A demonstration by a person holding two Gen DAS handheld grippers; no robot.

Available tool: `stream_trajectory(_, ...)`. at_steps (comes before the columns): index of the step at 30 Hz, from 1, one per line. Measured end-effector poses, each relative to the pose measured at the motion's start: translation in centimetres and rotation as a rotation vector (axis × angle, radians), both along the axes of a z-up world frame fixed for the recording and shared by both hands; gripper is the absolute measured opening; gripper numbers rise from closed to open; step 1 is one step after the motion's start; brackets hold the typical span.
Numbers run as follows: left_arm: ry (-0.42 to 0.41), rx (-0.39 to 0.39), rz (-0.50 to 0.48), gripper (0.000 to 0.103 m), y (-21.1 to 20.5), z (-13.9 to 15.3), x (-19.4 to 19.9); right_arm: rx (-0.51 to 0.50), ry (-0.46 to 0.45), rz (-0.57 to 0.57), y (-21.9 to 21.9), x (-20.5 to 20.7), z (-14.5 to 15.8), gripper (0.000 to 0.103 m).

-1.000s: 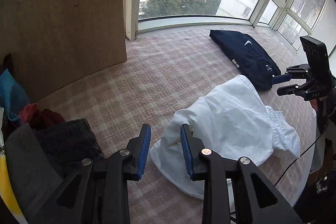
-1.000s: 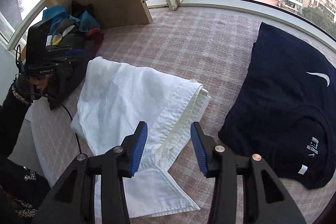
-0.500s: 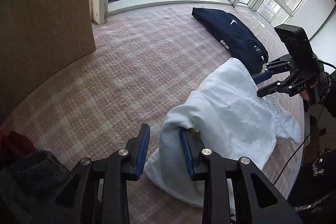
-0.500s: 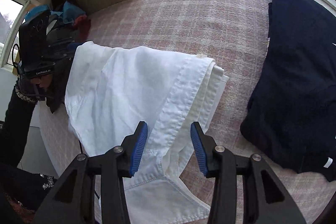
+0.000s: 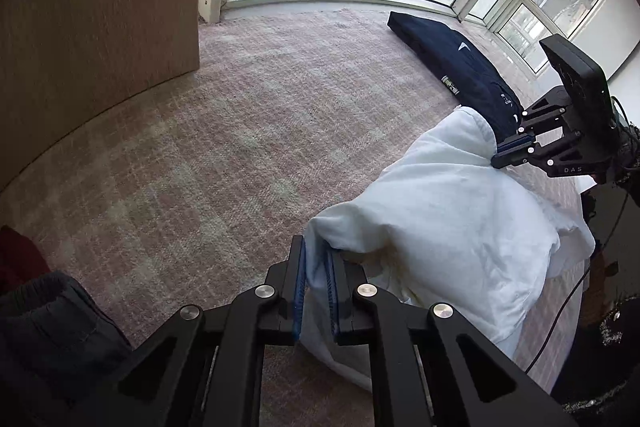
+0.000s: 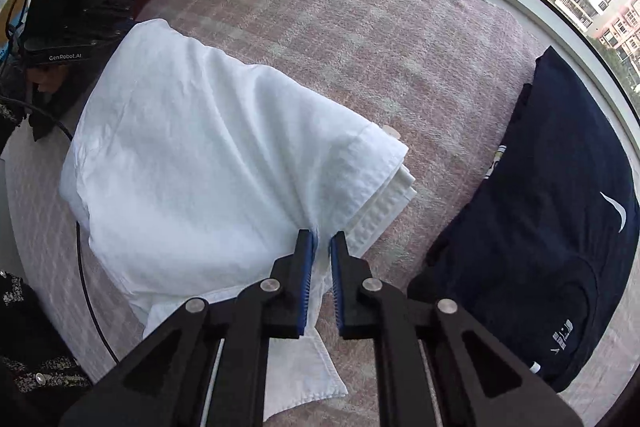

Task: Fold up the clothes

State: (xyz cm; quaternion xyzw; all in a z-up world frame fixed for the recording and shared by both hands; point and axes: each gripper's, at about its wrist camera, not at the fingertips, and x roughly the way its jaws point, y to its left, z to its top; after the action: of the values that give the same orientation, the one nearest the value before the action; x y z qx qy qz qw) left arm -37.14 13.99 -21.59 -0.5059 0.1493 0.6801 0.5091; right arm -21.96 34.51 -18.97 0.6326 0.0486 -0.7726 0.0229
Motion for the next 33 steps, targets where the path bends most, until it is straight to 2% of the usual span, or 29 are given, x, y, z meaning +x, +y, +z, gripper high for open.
stream_trajectory(1,-0.011,0.007,0.005,0.009,-0.1,-0.1,-0.1,0.057,0.014,-0.001,-0.4,0.0,0.8,0.023)
stream_trajectory(3,-0.004,0.018,-0.002,0.009,-0.3,0.1,0.0,0.147,0.099,0.023,-2.4,0.1,3.4,0.023)
stream_trajectory(5,0.004,0.021,-0.011,0.009,-0.5,0.4,0.1,0.071,0.154,0.103,-5.5,0.3,5.4,0.025)
stream_trajectory(7,-0.007,0.023,-0.011,0.009,-0.6,0.4,0.0,0.026,0.175,0.199,-9.7,0.4,6.0,0.030)
stream_trajectory(9,-0.021,0.028,-0.010,0.009,-0.7,0.4,-0.2,-0.021,0.214,0.259,-13.7,0.1,5.8,0.031)
stream_trajectory(11,-0.027,0.031,-0.014,0.009,-0.8,0.5,-0.3,-0.112,0.196,0.273,-16.5,-0.6,4.6,0.032)
stream_trajectory(12,-0.029,0.031,-0.017,0.009,-0.8,0.5,-0.3,-0.122,0.183,0.280,-17.8,-0.9,3.5,0.032)
stream_trajectory(16,-0.034,0.032,-0.027,0.009,-0.8,0.5,-0.3,0.048,0.178,0.355,-21.3,-1.0,0.0,0.032)
stream_trajectory(19,-0.033,0.029,-0.043,0.009,-0.8,0.5,-0.3,0.053,0.153,0.387,-21.5,-1.0,-1.9,0.031)
stream_trajectory(21,-0.035,0.028,-0.048,0.009,-0.9,0.5,-0.3,0.001,0.120,0.372,-20.7,-1.3,-2.4,0.010)
stream_trajectory(23,-0.033,0.028,-0.053,0.009,-0.8,0.4,-0.4,-0.050,0.112,0.385,-19.6,-1.2,-1.9,0.006)
stream_trajectory(27,-0.065,0.031,-0.041,0.009,-1.1,-0.7,-1.1,-0.069,0.082,0.364,-17.2,-1.3,-2.1,0.005)
stream_trajectory(30,-0.107,0.061,-0.034,0.010,-1.5,-1.4,-1.9,-0.116,0.074,0.372,-17.4,-1.1,-3.0,0.005)
stream_trajectory(33,-0.140,0.083,-0.025,0.012,-1.7,-1.5,-2.4,-0.290,0.082,0.356,-17.1,-1.2,-1.5,0.008)
